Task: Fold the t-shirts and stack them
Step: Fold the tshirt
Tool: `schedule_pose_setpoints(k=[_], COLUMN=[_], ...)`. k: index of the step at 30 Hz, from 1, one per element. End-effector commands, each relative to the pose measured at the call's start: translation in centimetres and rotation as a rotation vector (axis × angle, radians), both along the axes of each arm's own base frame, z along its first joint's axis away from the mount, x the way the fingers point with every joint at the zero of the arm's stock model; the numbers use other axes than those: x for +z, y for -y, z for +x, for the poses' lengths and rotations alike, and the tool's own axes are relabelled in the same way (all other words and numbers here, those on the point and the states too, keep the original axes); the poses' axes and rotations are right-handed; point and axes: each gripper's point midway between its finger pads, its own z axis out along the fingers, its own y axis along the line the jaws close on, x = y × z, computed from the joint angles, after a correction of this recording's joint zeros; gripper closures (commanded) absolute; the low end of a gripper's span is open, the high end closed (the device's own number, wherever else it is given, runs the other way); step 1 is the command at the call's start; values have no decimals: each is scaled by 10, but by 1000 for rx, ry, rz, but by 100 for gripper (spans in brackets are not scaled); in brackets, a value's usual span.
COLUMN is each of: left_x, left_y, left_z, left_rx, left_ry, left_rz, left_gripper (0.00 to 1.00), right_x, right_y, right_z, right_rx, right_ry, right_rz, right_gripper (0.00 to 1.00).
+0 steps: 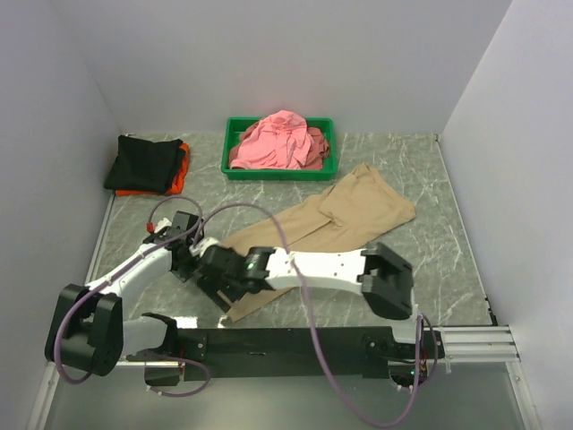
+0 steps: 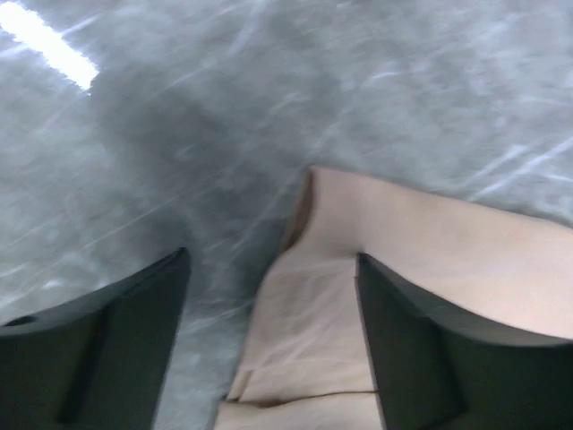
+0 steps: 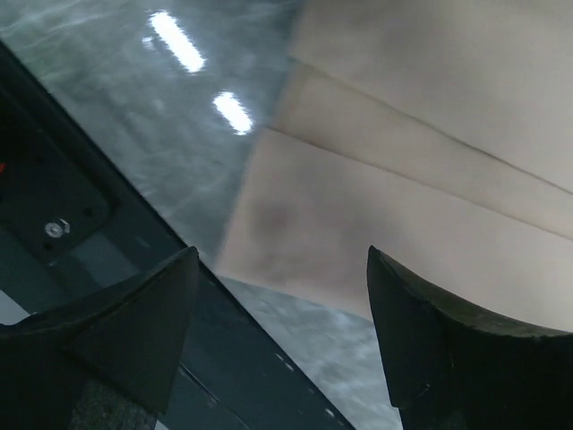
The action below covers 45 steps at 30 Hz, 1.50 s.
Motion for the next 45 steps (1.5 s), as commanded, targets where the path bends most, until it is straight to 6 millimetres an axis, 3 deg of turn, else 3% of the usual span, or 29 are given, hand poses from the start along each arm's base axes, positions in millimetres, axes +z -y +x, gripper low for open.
schedule_pose_setpoints(k=[1, 3, 7, 10, 11, 14, 17, 20, 21, 22, 23, 24, 28, 34, 39, 42, 45], left_x=[-8, -14, -18, -19, -18, -18, -21, -24, -25, -27, -27, -27, -18, 28, 68, 86, 109], left_y=[10, 6, 2, 7, 9, 11, 11, 10, 10, 9, 8, 7, -1, -20, -1, 7, 25], left_z=[4, -3, -11, -12, -9, -8, -9, -10, -11, -12, -12, -12, -18, -12, 9, 23, 43], left_rx=[-57, -43, -28, -36, -39, -48, -53, -50, -48, -46, -44, -41, -9, 65, -7, -31, -86], left_ry=[6, -11, -14, 0, 13, 3, -15, -28, -34, -42, -47, -48, -43, 76, 226, 288, 359], left_rz=[-41, -28, -23, -52, -63, -69, -63, -56, -56, -51, -49, -43, -13, 46, -40, -72, -117], left_gripper=[25, 34, 39, 48, 50, 56, 67, 80, 94, 99, 99, 99, 99, 99, 99, 99, 100], right_x=[4, -6, -27, -42, -52, -61, -72, -85, -89, -92, -92, -93, -72, -10, 22, 24, 21], right_y=[-28, -33, -29, -25, -20, -15, -9, -2, 0, 2, 2, 4, -5, -25, -9, 9, 35], right_z=[-18, -23, -35, -44, -48, -43, -40, -42, -42, -42, -40, -39, -43, -59, -35, -22, 5], right_rx=[36, 52, 83, 114, 129, 123, 110, 109, 105, 90, 80, 77, 101, 183, 83, 21, -85], right_ry=[47, 49, 30, 7, -1, 29, 40, 27, 27, 28, 38, 40, 28, -19, -22, -45, -45], right_rz=[9, -12, -56, -65, -80, -114, -157, -173, -183, -197, -201, -205, -134, 69, 140, 153, 142], right_gripper=[19, 22, 27, 34, 41, 43, 50, 51, 53, 56, 71, 78, 100, 100, 100, 100, 100])
